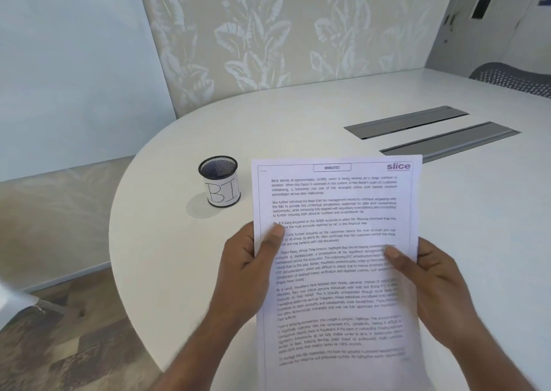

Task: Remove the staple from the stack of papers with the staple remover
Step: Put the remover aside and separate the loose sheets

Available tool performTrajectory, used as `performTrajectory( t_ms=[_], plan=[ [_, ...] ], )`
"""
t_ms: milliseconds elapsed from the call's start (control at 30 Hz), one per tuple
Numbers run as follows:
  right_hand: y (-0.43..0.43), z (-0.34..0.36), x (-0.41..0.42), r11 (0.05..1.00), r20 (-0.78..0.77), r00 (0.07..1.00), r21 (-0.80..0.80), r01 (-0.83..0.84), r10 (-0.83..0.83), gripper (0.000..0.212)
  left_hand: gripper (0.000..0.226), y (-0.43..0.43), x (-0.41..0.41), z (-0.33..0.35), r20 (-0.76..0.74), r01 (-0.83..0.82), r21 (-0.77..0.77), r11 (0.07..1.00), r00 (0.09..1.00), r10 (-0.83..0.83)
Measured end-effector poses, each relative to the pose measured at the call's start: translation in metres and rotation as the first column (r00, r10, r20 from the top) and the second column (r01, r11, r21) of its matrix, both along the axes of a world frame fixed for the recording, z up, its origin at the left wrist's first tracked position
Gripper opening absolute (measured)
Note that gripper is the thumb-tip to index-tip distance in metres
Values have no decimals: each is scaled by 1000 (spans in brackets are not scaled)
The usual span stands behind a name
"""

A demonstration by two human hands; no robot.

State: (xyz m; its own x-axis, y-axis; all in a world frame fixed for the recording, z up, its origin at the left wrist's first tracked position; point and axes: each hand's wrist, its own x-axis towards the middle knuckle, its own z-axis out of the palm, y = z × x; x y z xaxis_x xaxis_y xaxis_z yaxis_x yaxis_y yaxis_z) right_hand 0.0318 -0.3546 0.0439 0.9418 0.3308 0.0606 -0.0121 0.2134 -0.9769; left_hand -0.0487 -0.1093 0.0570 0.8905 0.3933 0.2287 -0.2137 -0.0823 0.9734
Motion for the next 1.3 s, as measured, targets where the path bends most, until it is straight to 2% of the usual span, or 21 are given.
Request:
performTrajectory(
  t_ms=[67,100,167,200,233,300,367,433,500,600,700,800,867,900,933,1000,1067,1133,1200,1267,1300],
  plan=[
    [5,-2,-2,995,40,996,-55,85,-83,29,21,-4,-1,-3,-21,-31,-27,999,999,30],
    [8,-4,-3,970,93,978,-135,200,-188,30,21,-5,-2,-3,-27,-52,-32,998,998,52],
    [15,-2,-7,799,305,855,-323,507,-419,39,21,-9,-3,-2,-25,-104,-21,994,994,103],
    [20,2,-11,735,401,788,-318,598,-468,40,22,-12,-4,-1,-17,-133,-8,991,991,132],
    [27,8,-17,749,446,772,-279,601,-454,36,23,-17,-5,1,-7,-165,9,986,986,165],
    [44,20,-31,883,421,859,-227,411,-291,23,27,-30,-7,7,27,-229,71,971,973,227],
    [60,33,-49,981,320,944,-149,126,-73,28,21,-49,-10,15,99,-253,160,954,966,239],
    [71,45,-61,996,242,966,-39,-78,86,40,16,-67,-14,24,182,-266,224,938,956,228],
    [74,59,-67,986,174,974,58,-157,145,41,27,-80,-17,31,228,-250,261,933,955,192],
    [71,76,-66,983,54,990,122,-140,134,25,49,-89,-21,37,246,-236,412,880,959,142],
    [62,80,-59,995,37,996,63,-81,79,16,51,-89,-25,37,287,-268,555,788,950,121],
    [54,80,-50,999,31,999,41,-31,30,21,45,-65,-22,35,404,-357,505,786,902,150],
    [46,82,-47,994,-20,997,87,-72,74,22,45,-35,-13,32,355,-424,348,836,885,301],
    [42,82,-46,990,-36,995,101,-94,98,24,48,-19,-8,30,237,-433,219,874,893,383],
    [38,83,-45,985,-50,991,125,-118,125,27,54,-6,-3,29,81,-398,70,915,916,392],
    [31,82,-42,971,-91,980,180,-160,178,32,66,17,2,20,-132,-231,-203,951,969,207],
    [29,81,-39,969,-117,976,191,-157,182,30,63,27,0,14,-201,-89,-289,953,979,30],
    [28,78,-37,979,-120,983,170,-116,137,31,51,22,-2,7,-229,-83,-198,977,973,37],
    [29,77,-37,984,-98,990,159,-81,97,32,39,11,-3,-2,-211,-220,-3,976,954,214],
    [32,79,-39,988,-40,998,149,-46,52,31,48,-5,-6,-3,-95,-341,200,919,926,364],
    [35,80,-40,990,-1,1000,138,-15,15,30,47,-12,-8,-2,-20,-370,247,896,922,386]
  ],
)
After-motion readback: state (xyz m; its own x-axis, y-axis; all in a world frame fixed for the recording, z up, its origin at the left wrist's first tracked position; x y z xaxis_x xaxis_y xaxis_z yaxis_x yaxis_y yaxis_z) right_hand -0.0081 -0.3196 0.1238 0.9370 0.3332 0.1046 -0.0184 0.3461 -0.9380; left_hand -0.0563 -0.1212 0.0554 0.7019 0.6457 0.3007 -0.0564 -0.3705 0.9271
